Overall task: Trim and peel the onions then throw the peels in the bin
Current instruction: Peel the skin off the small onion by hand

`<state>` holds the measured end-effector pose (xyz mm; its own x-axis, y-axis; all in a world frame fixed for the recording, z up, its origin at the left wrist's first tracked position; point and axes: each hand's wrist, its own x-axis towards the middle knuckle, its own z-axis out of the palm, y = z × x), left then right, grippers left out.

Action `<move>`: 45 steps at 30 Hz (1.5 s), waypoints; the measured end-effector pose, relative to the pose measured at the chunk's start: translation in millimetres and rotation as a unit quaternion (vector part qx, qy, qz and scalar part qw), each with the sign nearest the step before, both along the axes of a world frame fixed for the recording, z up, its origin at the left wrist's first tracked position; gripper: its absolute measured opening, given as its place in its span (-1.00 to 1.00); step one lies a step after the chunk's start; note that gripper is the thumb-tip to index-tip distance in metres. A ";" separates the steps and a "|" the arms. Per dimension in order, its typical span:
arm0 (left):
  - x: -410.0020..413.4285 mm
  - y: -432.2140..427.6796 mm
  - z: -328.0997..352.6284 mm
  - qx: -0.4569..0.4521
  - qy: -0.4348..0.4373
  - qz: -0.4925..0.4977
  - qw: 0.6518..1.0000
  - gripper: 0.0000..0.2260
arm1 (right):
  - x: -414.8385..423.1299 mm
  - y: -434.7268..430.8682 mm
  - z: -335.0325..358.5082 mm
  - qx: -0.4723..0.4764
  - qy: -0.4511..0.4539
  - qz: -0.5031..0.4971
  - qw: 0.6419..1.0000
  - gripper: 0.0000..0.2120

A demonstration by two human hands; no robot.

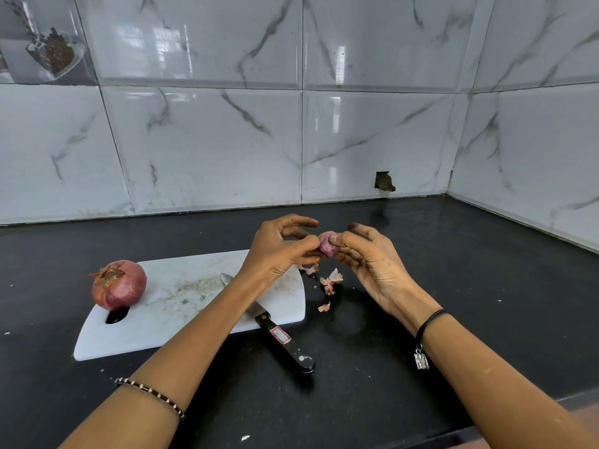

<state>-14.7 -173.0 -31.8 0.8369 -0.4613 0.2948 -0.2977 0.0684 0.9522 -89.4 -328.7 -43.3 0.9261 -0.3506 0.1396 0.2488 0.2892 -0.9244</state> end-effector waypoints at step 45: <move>-3.6 4.3 -1.6 0.085 -0.144 -0.062 0.984 -0.74 | 6.2 -8.7 -4.4 -0.024 0.006 -0.030 0.999 -0.41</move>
<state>-18.3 -168.6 -33.4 0.6640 -0.6176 0.4214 -0.5559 -0.0309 0.8307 -83.3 -337.4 -47.7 0.9057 -0.3980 0.1461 0.2527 0.2302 -0.9397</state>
